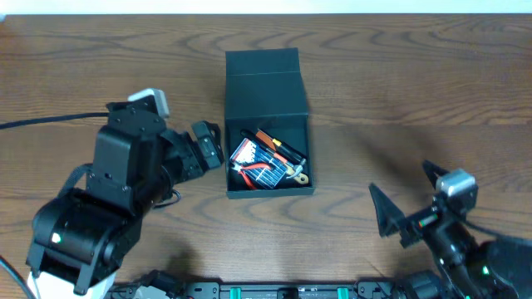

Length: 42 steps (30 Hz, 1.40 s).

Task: Pack container
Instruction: 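Retract the left arm away from the box, then bring both grippers to the upright lid at the box's far edge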

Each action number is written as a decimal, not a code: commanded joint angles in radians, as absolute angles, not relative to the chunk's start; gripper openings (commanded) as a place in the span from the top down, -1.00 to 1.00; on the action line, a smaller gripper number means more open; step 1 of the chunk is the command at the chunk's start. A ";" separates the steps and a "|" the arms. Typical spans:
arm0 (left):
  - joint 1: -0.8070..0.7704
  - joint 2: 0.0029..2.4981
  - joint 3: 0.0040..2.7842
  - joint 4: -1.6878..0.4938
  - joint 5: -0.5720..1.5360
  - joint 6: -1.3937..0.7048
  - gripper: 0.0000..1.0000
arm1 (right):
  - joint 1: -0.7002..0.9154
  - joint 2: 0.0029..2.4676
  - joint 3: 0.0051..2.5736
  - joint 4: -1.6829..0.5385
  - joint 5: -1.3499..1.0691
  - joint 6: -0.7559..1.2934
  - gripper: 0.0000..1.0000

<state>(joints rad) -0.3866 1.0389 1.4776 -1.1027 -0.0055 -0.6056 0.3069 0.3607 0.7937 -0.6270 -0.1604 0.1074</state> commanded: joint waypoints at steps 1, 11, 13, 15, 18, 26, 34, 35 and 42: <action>-0.331 1.078 1.477 -1.089 0.030 -0.585 -0.97 | 0.300 0.478 0.803 -0.575 -0.228 0.164 -0.98; -0.126 1.239 1.477 -0.931 0.292 -0.497 -0.97 | 0.284 0.947 0.931 -0.524 -0.351 0.226 -0.98; -0.076 1.279 1.477 -0.905 0.315 -0.497 -0.97 | 0.271 1.019 0.938 -0.515 -0.279 0.188 -0.99; -0.035 1.318 1.477 -0.893 0.314 -0.498 -0.98 | 0.265 1.087 0.937 -0.517 -0.208 0.190 -0.98; 0.021 1.390 1.477 -0.878 0.314 -0.525 -0.90 | 0.261 1.196 0.934 -0.487 -0.143 0.189 -0.99; 0.052 1.564 1.477 -0.880 0.313 -0.614 -0.35 | 0.214 1.473 0.986 -0.449 -0.194 0.331 -0.29; 0.100 1.734 1.477 -0.796 0.342 -0.626 0.89 | 0.120 1.687 1.140 -0.455 -0.309 0.503 0.97; 0.104 1.753 1.477 -0.783 0.355 -0.627 0.89 | 0.117 1.713 1.159 -0.452 -0.323 0.517 0.97; 0.130 1.896 1.477 -0.730 0.434 -0.649 0.89 | 0.117 1.880 1.243 -0.405 -0.398 0.628 0.98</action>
